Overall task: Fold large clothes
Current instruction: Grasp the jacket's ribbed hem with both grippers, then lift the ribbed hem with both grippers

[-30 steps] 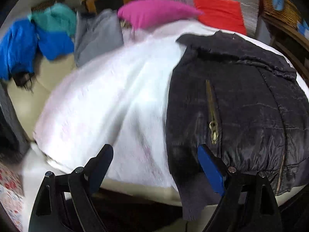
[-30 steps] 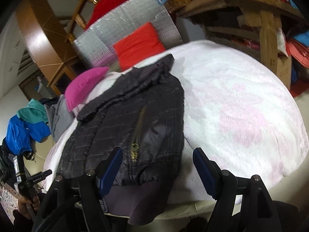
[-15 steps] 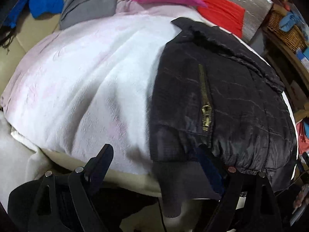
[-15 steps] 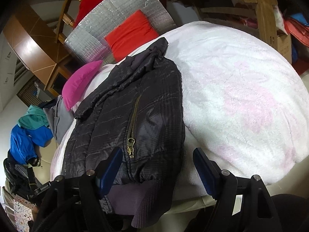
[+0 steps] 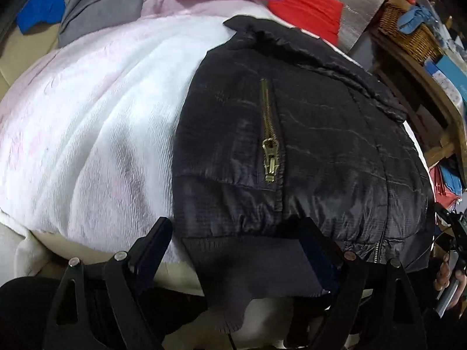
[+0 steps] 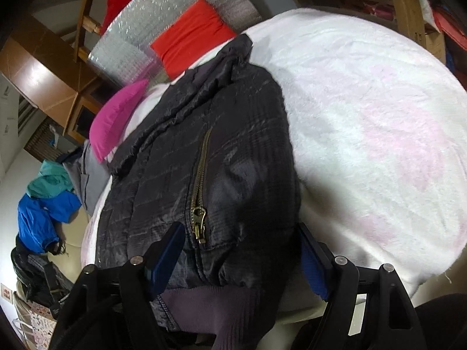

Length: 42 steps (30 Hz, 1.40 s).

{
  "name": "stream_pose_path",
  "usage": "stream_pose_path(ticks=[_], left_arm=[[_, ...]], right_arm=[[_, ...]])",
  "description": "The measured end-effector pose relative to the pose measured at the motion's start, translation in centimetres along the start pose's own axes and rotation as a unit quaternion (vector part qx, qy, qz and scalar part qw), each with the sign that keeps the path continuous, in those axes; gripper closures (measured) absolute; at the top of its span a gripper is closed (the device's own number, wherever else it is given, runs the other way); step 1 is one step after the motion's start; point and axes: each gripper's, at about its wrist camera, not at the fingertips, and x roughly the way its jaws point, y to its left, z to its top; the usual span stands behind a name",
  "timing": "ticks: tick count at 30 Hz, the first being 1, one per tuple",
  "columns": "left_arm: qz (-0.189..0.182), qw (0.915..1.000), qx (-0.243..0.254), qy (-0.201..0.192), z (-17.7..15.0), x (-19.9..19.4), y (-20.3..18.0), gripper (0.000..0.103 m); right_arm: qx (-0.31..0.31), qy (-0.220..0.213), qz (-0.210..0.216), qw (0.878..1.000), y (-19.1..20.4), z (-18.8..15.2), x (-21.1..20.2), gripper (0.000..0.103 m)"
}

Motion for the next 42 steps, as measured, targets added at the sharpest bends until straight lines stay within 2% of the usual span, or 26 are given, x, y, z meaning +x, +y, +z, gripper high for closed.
stream_pose_path(ticks=[3,8,10,13,15,17,18,20,22,25,26,29,30,32,33,37,40,42], left_arm=[[-0.005,0.9997,0.009,-0.022,0.0,-0.5,-0.2,0.017],[0.010,0.9997,0.013,-0.018,0.3,0.0,0.1,0.017],[0.010,0.9998,0.009,-0.016,0.3,0.2,0.4,0.017],[0.010,0.9997,0.009,-0.019,0.3,0.2,0.5,0.017],[0.011,0.9996,0.011,-0.022,0.1,0.1,0.6,0.017],[0.012,0.9996,0.010,-0.022,0.1,0.2,0.6,0.017],[0.012,0.9997,0.008,-0.020,0.1,0.2,0.6,0.017],[0.012,0.9998,0.006,-0.018,0.0,0.4,0.7,0.016],[0.010,0.9998,0.003,-0.016,-0.1,0.4,0.8,0.016],[0.009,0.9998,0.002,-0.017,0.0,0.6,0.9,0.016],[0.008,0.9998,0.001,-0.018,-0.1,0.6,0.8,0.016],[0.002,0.9997,0.006,-0.023,-0.2,0.4,0.7,0.016],[-0.003,0.9996,0.009,-0.026,-0.3,0.4,0.5,0.016],[-0.007,0.9993,0.010,-0.034,-0.3,0.2,0.4,0.027],[-0.010,0.9993,0.009,-0.036,-0.3,0.1,0.5,0.029],[-0.020,0.9991,-0.006,-0.036,-0.3,0.2,1.0,0.031],[-0.017,0.9994,-0.010,-0.030,-0.1,0.5,1.1,0.029],[-0.018,0.9993,-0.014,-0.028,0.0,0.6,1.2,0.029]], right_arm=[[-0.025,0.020,-0.009,0.999,1.0,-0.7,0.4,0.023],[-0.114,-0.052,0.025,0.992,3.8,-2.5,-3.7,0.023],[-0.173,-0.128,0.037,0.976,5.4,-4.0,-7.0,0.021],[-0.264,-0.222,0.042,0.938,7.6,-6.7,-11.0,0.013],[-0.307,-0.252,0.033,0.917,8.7,-7.9,-12.5,0.013],[-0.327,-0.264,0.037,0.906,9.4,-8.5,-13.2,0.013],[-0.326,-0.266,0.041,0.906,9.5,-8.7,-13.4,0.013],[-0.312,-0.260,0.055,0.912,9.4,-8.5,-13.5,0.013],[-0.290,-0.242,0.058,0.924,8.9,-8.0,-13.0,0.013],[-0.224,-0.170,0.034,0.959,6.9,-6.2,-10.3,0.013],[-0.181,-0.138,0.030,0.973,5.7,-5.3,-8.9,0.013],[-0.077,-0.086,0.020,0.993,2.5,-3.7,-6.0,0.013],[-0.057,-0.079,0.015,0.995,1.9,-3.3,-5.3,0.013],[-0.032,-0.071,0.004,0.997,1.0,-2.4,-4.0,0.013],[-0.026,-0.070,0.000,0.997,0.9,-2.0,-3.4,0.013],[-0.021,-0.052,-0.025,0.998,0.7,-1.1,-0.9,0.014],[0.007,-0.015,-0.032,0.999,-0.3,-0.9,1.2,0.025],[-0.012,-0.023,-0.020,0.999,0.3,-1.1,0.8,0.034]])
